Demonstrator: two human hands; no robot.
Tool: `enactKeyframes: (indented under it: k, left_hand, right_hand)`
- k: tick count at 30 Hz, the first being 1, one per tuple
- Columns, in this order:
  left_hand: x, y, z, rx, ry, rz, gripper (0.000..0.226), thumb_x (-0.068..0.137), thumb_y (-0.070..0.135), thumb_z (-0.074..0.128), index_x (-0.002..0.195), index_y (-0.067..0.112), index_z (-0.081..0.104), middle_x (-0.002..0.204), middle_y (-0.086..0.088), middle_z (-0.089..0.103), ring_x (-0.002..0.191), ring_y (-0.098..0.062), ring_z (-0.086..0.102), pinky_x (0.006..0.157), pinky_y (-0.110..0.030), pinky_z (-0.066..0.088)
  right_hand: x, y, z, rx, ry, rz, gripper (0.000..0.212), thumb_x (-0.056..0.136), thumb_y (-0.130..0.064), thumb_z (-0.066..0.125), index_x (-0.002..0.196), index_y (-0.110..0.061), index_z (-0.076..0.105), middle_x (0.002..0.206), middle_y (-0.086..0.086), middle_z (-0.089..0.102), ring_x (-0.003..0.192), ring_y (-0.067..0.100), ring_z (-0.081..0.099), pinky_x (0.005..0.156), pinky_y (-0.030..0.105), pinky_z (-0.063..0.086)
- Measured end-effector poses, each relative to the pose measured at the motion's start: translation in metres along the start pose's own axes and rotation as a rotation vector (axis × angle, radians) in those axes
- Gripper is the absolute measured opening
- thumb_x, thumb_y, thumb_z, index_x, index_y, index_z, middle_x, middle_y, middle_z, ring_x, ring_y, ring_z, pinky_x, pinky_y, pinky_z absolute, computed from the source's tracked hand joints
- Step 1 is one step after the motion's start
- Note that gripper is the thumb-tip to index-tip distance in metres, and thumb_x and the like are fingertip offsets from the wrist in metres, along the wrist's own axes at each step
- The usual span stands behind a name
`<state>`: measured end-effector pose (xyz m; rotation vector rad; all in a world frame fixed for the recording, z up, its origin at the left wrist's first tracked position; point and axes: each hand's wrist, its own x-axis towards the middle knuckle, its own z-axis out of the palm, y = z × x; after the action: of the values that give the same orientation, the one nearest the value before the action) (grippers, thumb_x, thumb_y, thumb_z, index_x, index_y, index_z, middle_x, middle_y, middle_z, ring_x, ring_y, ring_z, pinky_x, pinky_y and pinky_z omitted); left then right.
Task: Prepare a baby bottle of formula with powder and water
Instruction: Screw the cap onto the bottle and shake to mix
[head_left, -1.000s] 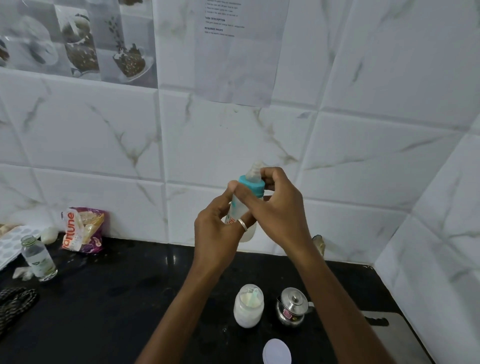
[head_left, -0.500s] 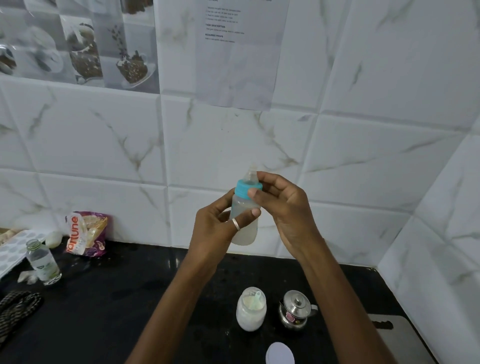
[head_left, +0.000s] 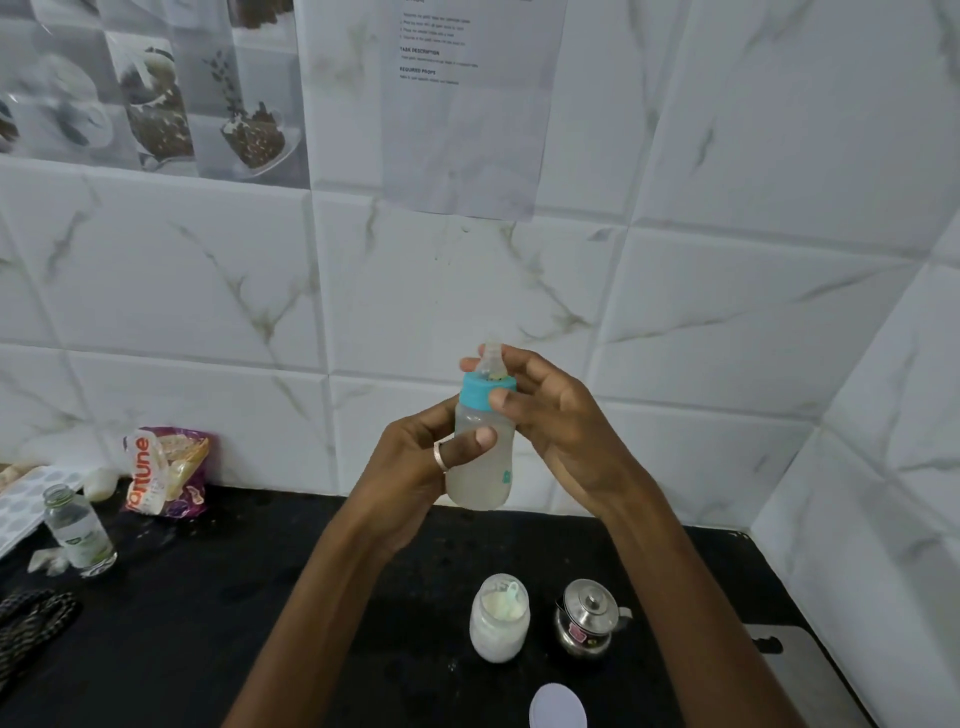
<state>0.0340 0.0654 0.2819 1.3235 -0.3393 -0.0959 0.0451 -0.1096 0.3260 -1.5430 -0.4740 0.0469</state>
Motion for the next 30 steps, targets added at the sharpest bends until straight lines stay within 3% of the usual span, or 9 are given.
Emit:
enactKeyframes:
  k: [4, 8, 12, 15, 18, 23, 27, 30]
  left_hand:
    - [-0.003, 0.000, -0.001, 0.024, -0.008, 0.029, 0.039, 0.085, 0.029, 0.082, 0.123, 0.022, 0.075, 0.116, -0.001, 0.076, 0.101, -0.015, 0.072, 0.081, -0.032, 0.059]
    - [-0.007, -0.006, 0.016, 0.181, 0.228, 0.133, 0.043, 0.081, 0.032, 0.082, 0.123, 0.038, 0.072, 0.108, 0.010, 0.079, 0.099, -0.007, 0.074, 0.081, -0.024, 0.061]
    - [-0.006, -0.019, 0.023, 0.406, 0.456, 0.216, 0.055, 0.088, 0.025, 0.081, 0.140, 0.029, 0.065, 0.117, 0.010, 0.077, 0.110, -0.008, 0.071, 0.089, -0.026, 0.061]
    - [-0.008, -0.015, 0.018, 0.238, 0.345, 0.187, 0.052, 0.087, 0.025, 0.081, 0.137, 0.029, 0.067, 0.116, 0.009, 0.078, 0.108, -0.011, 0.073, 0.091, -0.035, 0.061]
    - [-0.008, -0.004, 0.009, 0.077, 0.183, 0.122, 0.046, 0.083, 0.029, 0.078, 0.128, 0.029, 0.071, 0.116, 0.004, 0.078, 0.107, -0.018, 0.074, 0.091, -0.040, 0.059]
    - [-0.003, -0.003, -0.004, 0.056, 0.045, 0.052, 0.049, 0.080, 0.042, 0.079, 0.126, 0.027, 0.073, 0.121, 0.001, 0.075, 0.108, -0.018, 0.071, 0.087, -0.039, 0.059]
    - [0.000, -0.002, -0.003, 0.072, 0.080, 0.064, 0.044, 0.082, 0.030, 0.084, 0.125, 0.028, 0.073, 0.117, 0.002, 0.077, 0.107, -0.019, 0.072, 0.089, -0.042, 0.057]
    - [0.001, -0.005, 0.004, 0.183, 0.188, 0.099, 0.051, 0.079, 0.035, 0.083, 0.128, 0.032, 0.071, 0.113, 0.008, 0.079, 0.106, -0.016, 0.074, 0.093, -0.042, 0.060]
  right_hand:
    - [-0.003, -0.003, 0.005, -0.070, 0.016, -0.032, 0.035, 0.096, -0.014, 0.069, 0.130, -0.015, 0.065, 0.127, 0.000, 0.073, 0.121, 0.019, 0.066, 0.107, 0.038, 0.053]
    - [-0.001, 0.006, 0.018, -0.190, 0.266, -0.023, 0.033, 0.087, -0.024, 0.082, 0.118, -0.026, 0.071, 0.114, -0.007, 0.077, 0.110, 0.012, 0.071, 0.101, 0.040, 0.058]
    - [-0.002, 0.016, 0.034, -0.251, 0.406, -0.043, 0.043, 0.086, -0.033, 0.083, 0.125, -0.025, 0.068, 0.120, -0.011, 0.073, 0.114, 0.009, 0.069, 0.099, 0.038, 0.059]
    - [-0.003, 0.014, 0.031, -0.287, 0.353, -0.048, 0.043, 0.086, -0.039, 0.081, 0.125, -0.031, 0.065, 0.125, -0.014, 0.070, 0.120, 0.009, 0.065, 0.104, 0.039, 0.055]
    - [-0.004, 0.005, 0.019, -0.235, 0.180, -0.028, 0.051, 0.087, -0.038, 0.079, 0.133, -0.037, 0.056, 0.135, -0.016, 0.064, 0.128, 0.006, 0.059, 0.113, 0.039, 0.048]
    - [-0.001, -0.007, 0.009, -0.181, 0.007, -0.029, 0.052, 0.089, -0.031, 0.065, 0.139, -0.021, 0.057, 0.137, -0.006, 0.066, 0.124, 0.009, 0.063, 0.104, 0.028, 0.053]
    - [0.000, -0.002, 0.011, -0.197, 0.099, -0.039, 0.039, 0.092, -0.023, 0.074, 0.129, -0.022, 0.066, 0.125, -0.005, 0.073, 0.119, 0.013, 0.067, 0.106, 0.037, 0.054]
    - [0.002, 0.007, 0.017, -0.226, 0.259, -0.020, 0.039, 0.088, -0.025, 0.081, 0.126, -0.023, 0.070, 0.119, -0.010, 0.075, 0.116, 0.009, 0.068, 0.107, 0.042, 0.053]
